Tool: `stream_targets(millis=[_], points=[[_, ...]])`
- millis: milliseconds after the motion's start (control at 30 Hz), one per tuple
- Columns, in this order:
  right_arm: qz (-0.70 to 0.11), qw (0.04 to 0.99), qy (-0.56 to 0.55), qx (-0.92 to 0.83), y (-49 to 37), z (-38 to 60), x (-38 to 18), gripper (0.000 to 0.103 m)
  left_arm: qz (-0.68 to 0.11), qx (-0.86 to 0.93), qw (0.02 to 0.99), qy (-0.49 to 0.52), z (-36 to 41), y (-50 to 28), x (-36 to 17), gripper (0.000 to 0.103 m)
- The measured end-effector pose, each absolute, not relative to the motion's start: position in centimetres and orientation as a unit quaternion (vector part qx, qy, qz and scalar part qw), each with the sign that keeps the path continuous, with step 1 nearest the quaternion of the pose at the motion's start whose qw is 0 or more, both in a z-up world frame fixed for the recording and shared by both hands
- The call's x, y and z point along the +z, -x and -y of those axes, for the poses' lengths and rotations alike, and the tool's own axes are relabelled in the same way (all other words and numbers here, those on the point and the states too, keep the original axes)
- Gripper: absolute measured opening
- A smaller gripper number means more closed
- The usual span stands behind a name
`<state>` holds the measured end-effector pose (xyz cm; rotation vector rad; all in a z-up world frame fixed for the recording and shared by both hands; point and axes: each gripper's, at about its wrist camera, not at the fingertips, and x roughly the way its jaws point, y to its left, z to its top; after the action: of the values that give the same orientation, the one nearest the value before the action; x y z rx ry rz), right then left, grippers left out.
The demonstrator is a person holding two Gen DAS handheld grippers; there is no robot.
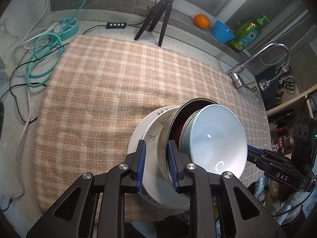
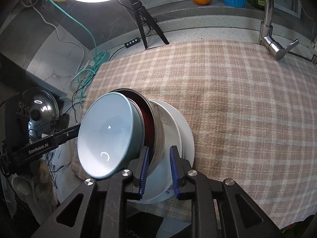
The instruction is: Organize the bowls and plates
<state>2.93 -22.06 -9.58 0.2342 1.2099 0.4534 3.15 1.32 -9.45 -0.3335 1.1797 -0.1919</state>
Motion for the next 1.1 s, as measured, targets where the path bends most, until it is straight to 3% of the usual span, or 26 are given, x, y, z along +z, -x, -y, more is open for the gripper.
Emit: stream_targets(millis=[567, 700, 800, 867, 933, 1000, 1100], points=[[-0.491, 0.846, -0.106, 0.180, 0.2, 24.5, -6.9, 0.020, -0.487, -0.057, 0.866, 0.100, -2.9, 1.0, -6.1, 0.023], [-0.460, 0.865, -0.092, 0.179, 1.5, 24.3, -5.6, 0.031, -0.470, -0.065, 0.875, 0.091, -1.9, 2.3, -5.1, 0.042], [-0.436, 0.879, -0.074, 0.177, 2.4, 24.1, -4.7, 0.032, -0.451, -0.060, 0.888, 0.065, -0.9, 3.1, -4.2, 0.043], [-0.425, 0.885, -0.068, 0.179, 2.8, 23.9, -4.3, 0.033, -0.442, -0.062, 0.893, 0.054, -0.3, 3.5, -3.7, 0.052], [-0.413, 0.890, -0.069, 0.181, 3.3, 23.9, -3.9, 0.044, -0.436, -0.066, 0.896, 0.055, 0.0, 3.9, -3.4, 0.063], [-0.402, 0.895, -0.072, 0.181, 3.7, 24.0, -3.6, 0.050, -0.430, -0.065, 0.899, 0.043, 0.5, 4.0, -3.1, 0.065], [-0.395, 0.900, -0.065, 0.174, 4.3, 24.0, -3.4, 0.051, -0.426, -0.067, 0.902, 0.034, 1.1, 4.3, -2.8, 0.065]])
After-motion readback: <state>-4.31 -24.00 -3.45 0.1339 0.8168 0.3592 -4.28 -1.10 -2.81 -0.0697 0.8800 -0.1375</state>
